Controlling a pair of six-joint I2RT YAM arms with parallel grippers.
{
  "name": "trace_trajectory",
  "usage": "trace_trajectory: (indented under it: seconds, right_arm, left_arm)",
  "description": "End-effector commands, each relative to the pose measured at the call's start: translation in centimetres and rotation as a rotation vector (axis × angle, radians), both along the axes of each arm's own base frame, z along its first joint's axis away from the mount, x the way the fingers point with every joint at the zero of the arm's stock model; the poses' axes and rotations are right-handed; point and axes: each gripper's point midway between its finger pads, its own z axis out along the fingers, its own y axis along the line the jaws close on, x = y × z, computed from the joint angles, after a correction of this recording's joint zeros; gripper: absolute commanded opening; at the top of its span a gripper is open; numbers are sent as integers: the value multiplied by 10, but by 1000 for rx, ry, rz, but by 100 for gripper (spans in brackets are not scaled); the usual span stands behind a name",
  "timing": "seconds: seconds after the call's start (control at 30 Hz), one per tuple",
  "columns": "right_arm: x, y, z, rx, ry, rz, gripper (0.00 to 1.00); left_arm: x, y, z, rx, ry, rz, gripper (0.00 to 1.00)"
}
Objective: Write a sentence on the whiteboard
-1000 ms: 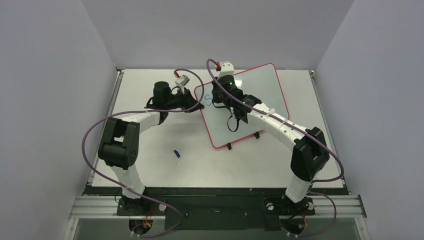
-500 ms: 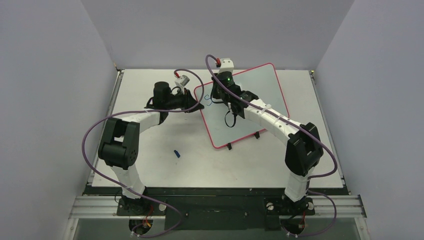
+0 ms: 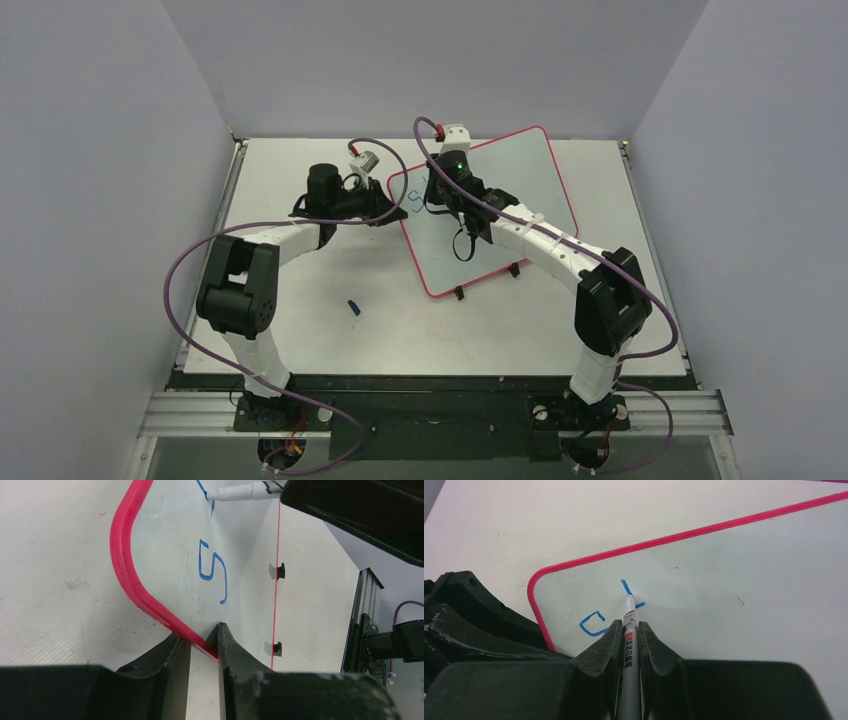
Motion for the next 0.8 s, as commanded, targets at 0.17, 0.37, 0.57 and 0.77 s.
trace_trajectory:
  seconds: [0.17, 0.37, 0.57, 0.77]
  right_arm:
    - [-23, -18, -17, -31, 42, -1, 0]
    - [-32, -22, -24, -43, 55, 1, 0]
    - [-35, -28, -26, -55, 62, -8, 0]
    - [-35, -34, -25, -63, 58, -23, 0]
  left_arm:
    - [1, -7, 7, 67, -174, -59, 0]
    - [1, -6, 7, 69, -176, -58, 0]
    - [1, -6, 8, 71, -181, -59, 0]
    - [1, -6, 9, 70, -183, -61, 0]
